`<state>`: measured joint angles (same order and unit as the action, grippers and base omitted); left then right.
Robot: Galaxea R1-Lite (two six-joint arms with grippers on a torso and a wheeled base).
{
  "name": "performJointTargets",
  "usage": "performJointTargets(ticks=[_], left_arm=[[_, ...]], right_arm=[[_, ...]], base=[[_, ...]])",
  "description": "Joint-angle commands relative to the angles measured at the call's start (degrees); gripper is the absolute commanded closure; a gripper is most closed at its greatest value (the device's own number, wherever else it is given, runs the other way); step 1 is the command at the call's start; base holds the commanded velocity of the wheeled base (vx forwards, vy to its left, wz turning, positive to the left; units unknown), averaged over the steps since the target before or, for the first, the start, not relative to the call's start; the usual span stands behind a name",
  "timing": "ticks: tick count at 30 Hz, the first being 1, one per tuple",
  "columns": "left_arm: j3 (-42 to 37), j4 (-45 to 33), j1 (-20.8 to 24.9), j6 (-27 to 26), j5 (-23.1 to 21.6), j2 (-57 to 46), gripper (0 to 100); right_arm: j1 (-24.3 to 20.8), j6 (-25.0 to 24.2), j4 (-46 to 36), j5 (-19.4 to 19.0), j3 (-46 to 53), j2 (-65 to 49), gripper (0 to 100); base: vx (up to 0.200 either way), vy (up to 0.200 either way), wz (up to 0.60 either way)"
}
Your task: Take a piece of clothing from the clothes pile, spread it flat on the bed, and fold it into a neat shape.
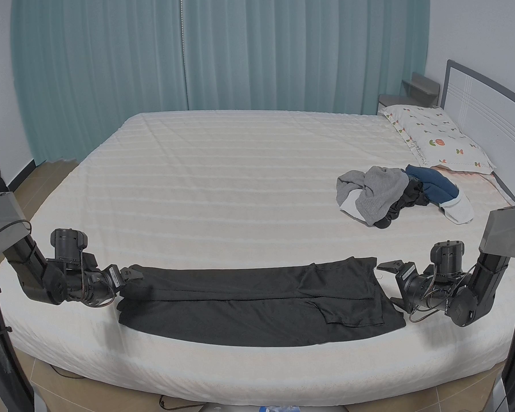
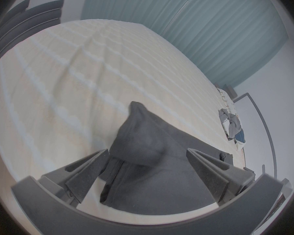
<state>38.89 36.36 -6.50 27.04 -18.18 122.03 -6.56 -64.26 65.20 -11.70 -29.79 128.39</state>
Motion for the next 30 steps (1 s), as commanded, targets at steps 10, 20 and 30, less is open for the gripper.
performJointTargets(ticks=[10, 20, 30], left_arm=[[7.3, 0.0, 1.9, -9.9, 3.3, 9.0, 0], [6.3, 5.3, 3.2, -10.3, 3.4, 12.4, 0], [6.2, 6.0, 3.2, -9.7, 3.7, 11.8, 100]], right_arm=[[-0.2, 0.2, 0.0, 0.0, 0.0, 0.2, 0], [-0.2, 0.2, 0.0, 0.0, 0.0, 0.2, 0], [-0.2, 0.2, 0.0, 0.0, 0.0, 0.2, 0]], base=[[0.000, 0.000, 0.00], [0.000, 0.000, 0.00], [0.000, 0.000, 0.00]])
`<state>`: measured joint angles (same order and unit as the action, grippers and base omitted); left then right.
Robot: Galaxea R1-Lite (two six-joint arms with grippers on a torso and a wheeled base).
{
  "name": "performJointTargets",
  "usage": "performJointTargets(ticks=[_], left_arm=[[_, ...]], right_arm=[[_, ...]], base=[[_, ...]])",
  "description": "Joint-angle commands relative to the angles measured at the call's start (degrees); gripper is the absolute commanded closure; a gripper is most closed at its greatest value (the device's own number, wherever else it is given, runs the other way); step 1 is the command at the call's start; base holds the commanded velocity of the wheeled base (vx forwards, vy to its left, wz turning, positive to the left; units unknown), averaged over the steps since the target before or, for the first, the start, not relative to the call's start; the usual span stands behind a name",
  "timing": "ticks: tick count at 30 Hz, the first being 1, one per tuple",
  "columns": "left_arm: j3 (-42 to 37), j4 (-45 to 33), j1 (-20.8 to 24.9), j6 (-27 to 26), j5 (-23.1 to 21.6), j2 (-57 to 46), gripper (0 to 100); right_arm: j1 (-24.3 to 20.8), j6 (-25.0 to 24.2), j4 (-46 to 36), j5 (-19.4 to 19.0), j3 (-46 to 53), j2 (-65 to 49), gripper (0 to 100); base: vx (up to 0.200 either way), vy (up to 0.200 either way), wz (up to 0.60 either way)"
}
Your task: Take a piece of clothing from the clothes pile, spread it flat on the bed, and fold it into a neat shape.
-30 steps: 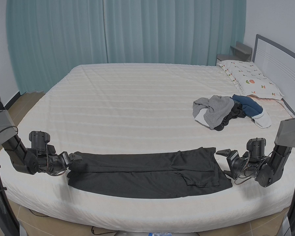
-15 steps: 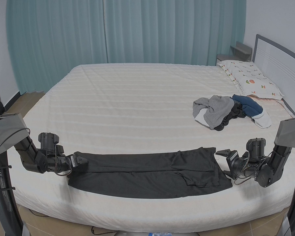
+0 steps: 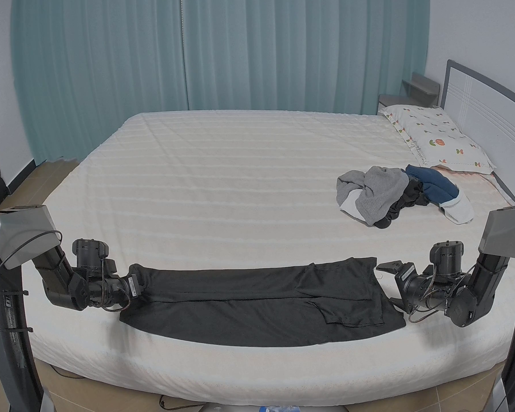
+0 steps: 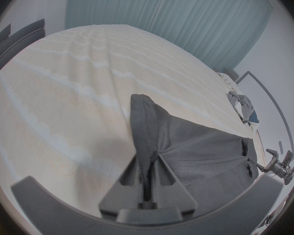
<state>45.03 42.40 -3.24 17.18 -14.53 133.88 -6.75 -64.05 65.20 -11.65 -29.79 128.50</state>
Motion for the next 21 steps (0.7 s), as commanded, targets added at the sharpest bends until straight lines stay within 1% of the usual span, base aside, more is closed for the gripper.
performJointTargets(ticks=[1, 6, 21], left_arm=[[0.1, 0.0, 0.0, 0.1, 0.1, 0.0, 100], [0.0, 0.1, -0.1, 0.2, 1.2, -0.2, 100], [-2.2, 1.0, -0.5, 0.5, 1.2, -2.6, 100]], right_arm=[[0.0, 0.0, 0.0, 0.0, 0.0, 0.1, 0], [0.1, -0.1, 0.0, -0.1, 0.0, 0.0, 0], [0.1, -0.1, 0.0, -0.1, 0.1, 0.0, 0]], base=[[0.000, 0.000, 0.00], [0.000, 0.000, 0.00], [0.000, 0.000, 0.00]])
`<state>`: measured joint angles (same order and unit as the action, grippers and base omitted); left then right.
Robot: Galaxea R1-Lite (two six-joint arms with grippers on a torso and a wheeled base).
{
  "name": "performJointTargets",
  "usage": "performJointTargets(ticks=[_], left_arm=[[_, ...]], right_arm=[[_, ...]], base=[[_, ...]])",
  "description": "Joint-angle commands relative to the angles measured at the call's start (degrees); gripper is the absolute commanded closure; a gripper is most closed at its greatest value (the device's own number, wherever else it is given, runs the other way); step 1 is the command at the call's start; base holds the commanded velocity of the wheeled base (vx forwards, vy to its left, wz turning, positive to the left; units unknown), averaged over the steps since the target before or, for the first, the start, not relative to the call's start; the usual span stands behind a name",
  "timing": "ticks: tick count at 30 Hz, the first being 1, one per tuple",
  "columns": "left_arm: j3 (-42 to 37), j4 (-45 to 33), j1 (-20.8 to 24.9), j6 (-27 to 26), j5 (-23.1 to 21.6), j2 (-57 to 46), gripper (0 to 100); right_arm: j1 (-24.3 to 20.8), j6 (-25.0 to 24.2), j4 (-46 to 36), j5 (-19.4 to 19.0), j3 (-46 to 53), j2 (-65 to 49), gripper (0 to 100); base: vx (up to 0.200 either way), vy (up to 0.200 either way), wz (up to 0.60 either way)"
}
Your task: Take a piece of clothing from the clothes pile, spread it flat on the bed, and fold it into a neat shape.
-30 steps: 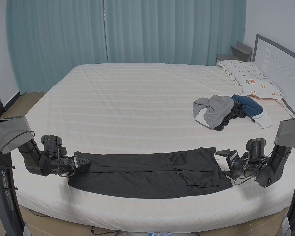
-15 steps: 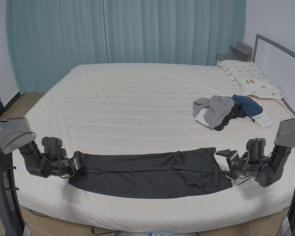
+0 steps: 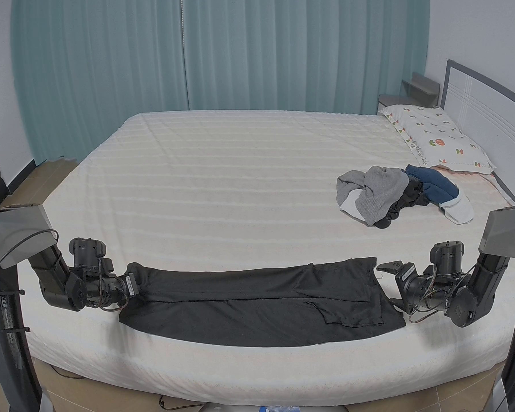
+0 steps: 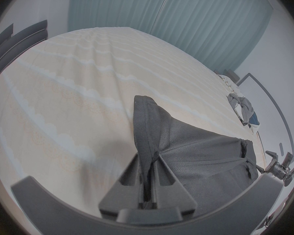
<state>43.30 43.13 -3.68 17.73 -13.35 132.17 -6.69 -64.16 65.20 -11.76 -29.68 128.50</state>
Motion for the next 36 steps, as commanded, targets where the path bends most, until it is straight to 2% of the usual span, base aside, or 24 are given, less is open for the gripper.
performJointTargets(ticks=[1, 5, 6, 23, 24, 36], left_arm=[[-0.5, 0.3, -0.1, -0.1, 0.0, -0.9, 100], [-1.8, 2.9, 0.1, -0.1, 0.2, -0.6, 100], [-1.9, 3.1, 0.1, -0.1, 0.1, -0.6, 0], [-2.1, 3.4, 0.5, -0.1, 0.0, -0.6, 0], [-2.1, 3.4, 0.5, -0.1, 0.0, -0.6, 100], [-4.7, 7.0, 1.1, -0.4, 1.2, -2.2, 100]], right_arm=[[0.0, 0.0, 0.0, 0.0, 0.0, 0.0, 0], [-0.1, 0.0, 0.0, 0.0, 0.0, 0.0, 0], [-0.1, 0.0, 0.0, 0.0, 0.0, 0.0, 0], [-0.1, 0.1, 0.0, 0.0, 0.0, 0.1, 0], [-0.1, 0.1, 0.0, 0.0, 0.0, 0.1, 0], [0.0, 0.0, 0.0, 0.0, -0.1, 0.0, 0]], base=[[0.000, 0.000, 0.00], [0.000, 0.000, 0.00], [0.000, 0.000, 0.00], [0.000, 0.000, 0.00], [0.000, 0.000, 0.00], [0.000, 0.000, 0.00]])
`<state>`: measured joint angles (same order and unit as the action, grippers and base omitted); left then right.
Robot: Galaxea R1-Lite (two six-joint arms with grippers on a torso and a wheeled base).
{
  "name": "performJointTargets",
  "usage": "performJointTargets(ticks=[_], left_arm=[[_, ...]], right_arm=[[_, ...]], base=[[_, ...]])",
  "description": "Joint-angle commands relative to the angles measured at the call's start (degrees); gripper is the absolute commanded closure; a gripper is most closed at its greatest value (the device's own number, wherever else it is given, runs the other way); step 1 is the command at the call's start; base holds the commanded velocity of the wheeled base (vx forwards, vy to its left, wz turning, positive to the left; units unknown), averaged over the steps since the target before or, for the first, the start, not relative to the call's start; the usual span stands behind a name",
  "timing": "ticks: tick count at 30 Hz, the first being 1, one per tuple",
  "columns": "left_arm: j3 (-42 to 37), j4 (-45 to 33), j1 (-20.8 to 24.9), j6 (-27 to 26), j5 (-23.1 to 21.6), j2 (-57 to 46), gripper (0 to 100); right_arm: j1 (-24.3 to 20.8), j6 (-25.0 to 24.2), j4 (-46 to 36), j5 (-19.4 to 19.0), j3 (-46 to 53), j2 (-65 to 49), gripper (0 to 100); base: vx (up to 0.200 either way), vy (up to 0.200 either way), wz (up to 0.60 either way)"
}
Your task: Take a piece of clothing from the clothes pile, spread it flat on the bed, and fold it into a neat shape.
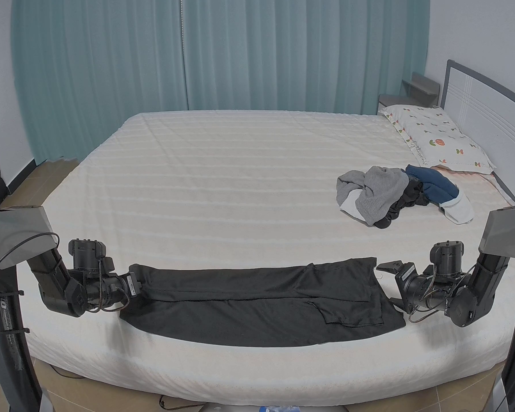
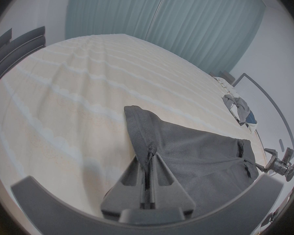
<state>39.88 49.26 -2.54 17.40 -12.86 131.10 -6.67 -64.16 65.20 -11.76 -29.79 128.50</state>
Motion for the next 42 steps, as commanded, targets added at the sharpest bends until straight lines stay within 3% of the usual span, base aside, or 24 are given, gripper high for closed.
performJointTargets(ticks=[1, 11, 17, 24, 32, 42], left_arm=[[-1.4, 1.1, 0.0, -0.2, 1.3, -1.1, 100], [-1.0, 1.4, 0.0, 0.3, 2.3, -0.8, 100], [-0.4, 1.7, 0.0, 0.4, 2.3, -0.5, 100], [0.4, 1.8, 0.0, 0.4, 2.3, -0.5, 100], [2.4, 1.7, 1.6, 7.7, 2.6, -1.4, 100], [1.0, 1.2, 4.5, 8.3, 3.5, -4.7, 100]], right_arm=[[0.0, 0.0, 0.0, 0.0, 0.1, 0.0, 0], [0.0, 0.0, 0.0, 0.0, 0.0, 0.1, 0], [0.0, 0.0, 0.0, 0.0, -0.2, 0.1, 0], [0.0, -0.1, 0.0, 0.0, -0.4, 0.1, 0], [0.0, -0.1, 0.0, 0.0, -0.4, 0.2, 0], [0.0, 0.0, 0.0, 0.0, -0.4, 0.2, 0]], base=[[0.000, 0.000, 0.00], [0.000, 0.000, 0.00], [-0.200, 0.000, 0.00], [0.000, 0.000, 0.00], [0.000, 0.000, 0.00], [0.000, -0.200, 0.00]])
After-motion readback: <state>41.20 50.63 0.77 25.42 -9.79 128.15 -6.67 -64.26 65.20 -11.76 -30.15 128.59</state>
